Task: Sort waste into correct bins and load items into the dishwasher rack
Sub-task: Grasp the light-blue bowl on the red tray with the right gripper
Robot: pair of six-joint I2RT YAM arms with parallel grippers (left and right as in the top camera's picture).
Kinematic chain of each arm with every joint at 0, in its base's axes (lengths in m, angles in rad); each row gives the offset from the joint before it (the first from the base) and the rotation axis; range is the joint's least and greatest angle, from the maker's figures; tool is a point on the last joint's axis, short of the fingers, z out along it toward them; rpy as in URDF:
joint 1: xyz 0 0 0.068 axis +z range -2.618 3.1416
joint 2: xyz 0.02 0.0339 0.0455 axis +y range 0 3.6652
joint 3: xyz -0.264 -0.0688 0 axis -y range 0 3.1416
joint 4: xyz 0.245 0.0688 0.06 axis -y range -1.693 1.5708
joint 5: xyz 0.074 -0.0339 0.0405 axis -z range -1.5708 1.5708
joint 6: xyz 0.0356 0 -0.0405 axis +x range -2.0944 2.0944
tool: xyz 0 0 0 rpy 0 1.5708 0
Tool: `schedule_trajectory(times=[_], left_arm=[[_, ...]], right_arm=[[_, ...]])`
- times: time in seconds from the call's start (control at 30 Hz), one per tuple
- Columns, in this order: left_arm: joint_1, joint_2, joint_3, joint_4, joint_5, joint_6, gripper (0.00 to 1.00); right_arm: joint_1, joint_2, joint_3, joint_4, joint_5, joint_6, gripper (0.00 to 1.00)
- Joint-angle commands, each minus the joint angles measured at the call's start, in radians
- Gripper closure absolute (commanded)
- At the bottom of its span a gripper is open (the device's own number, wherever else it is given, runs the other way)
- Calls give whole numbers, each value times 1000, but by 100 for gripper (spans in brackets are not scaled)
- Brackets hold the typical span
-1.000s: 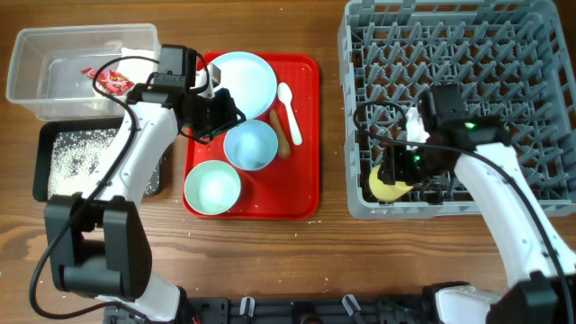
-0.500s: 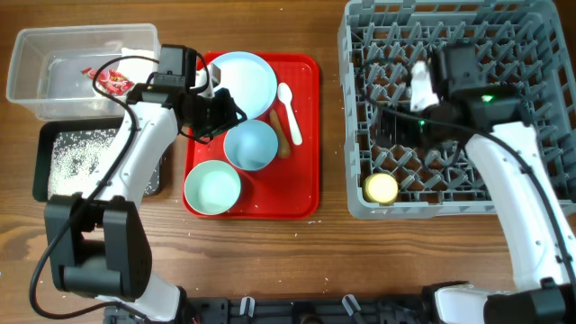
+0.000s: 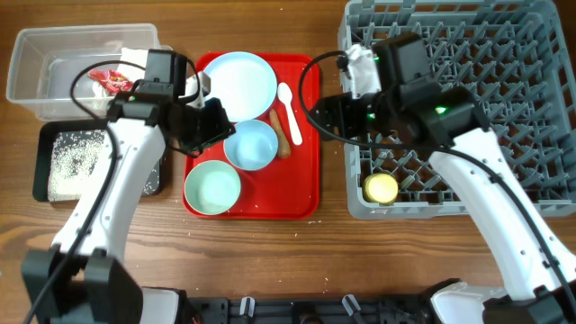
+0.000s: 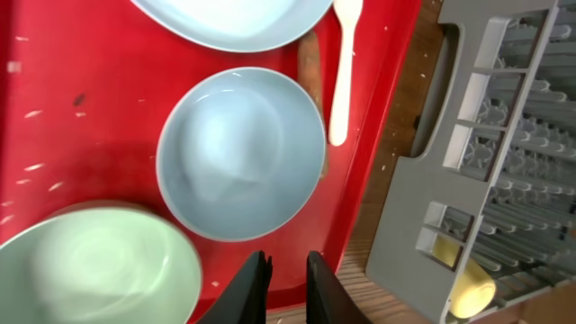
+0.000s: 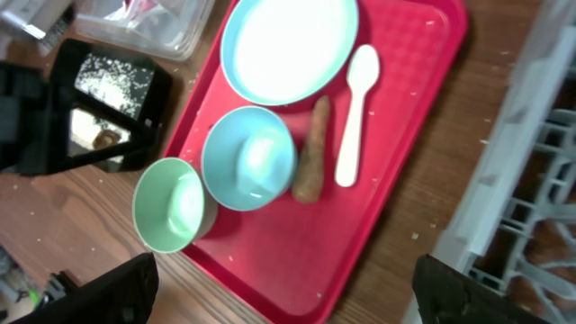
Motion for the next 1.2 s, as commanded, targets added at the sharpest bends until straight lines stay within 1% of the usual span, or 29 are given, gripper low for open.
schedule_trajectory(times=[0.0,0.1,0.17,0.3,0.4,0.57,0.6,0.7,0.83,0.9,1.07,1.1,1.13,1.17], left_arm=[[-1,-111,16,-38,-149,7,85],[-1,-188,16,-79,-283,3,80],[-1,-205,16,-90,-312,4,78],[-1,-206,16,-111,-337,3,78],[14,-206,16,-93,-356,-1,73],[128,-206,16,-92,-356,0,73],[167,-206,16,-91,-356,0,73],[229,-206,16,-92,-356,0,71],[243,-204,16,-91,-365,0,67],[242,-201,16,-91,-378,0,59],[243,-198,16,-91,-378,0,42],[242,-198,16,-92,-377,0,33],[242,-198,16,-95,-377,0,21],[242,-198,15,-100,-377,0,13]], right_arm=[[24,44,14,18,4,53,8],[33,52,14,26,5,57,8],[55,57,14,38,6,57,8],[105,82,14,56,56,101,9],[129,109,14,60,79,156,14],[197,166,12,101,173,239,21],[215,195,12,116,187,251,27],[236,269,12,134,190,306,36],[261,363,12,147,189,337,43],[284,421,12,177,189,371,49],[313,504,12,203,185,389,51],[312,506,12,205,186,389,52],[315,506,12,208,186,390,56],[315,508,12,208,187,396,59]])
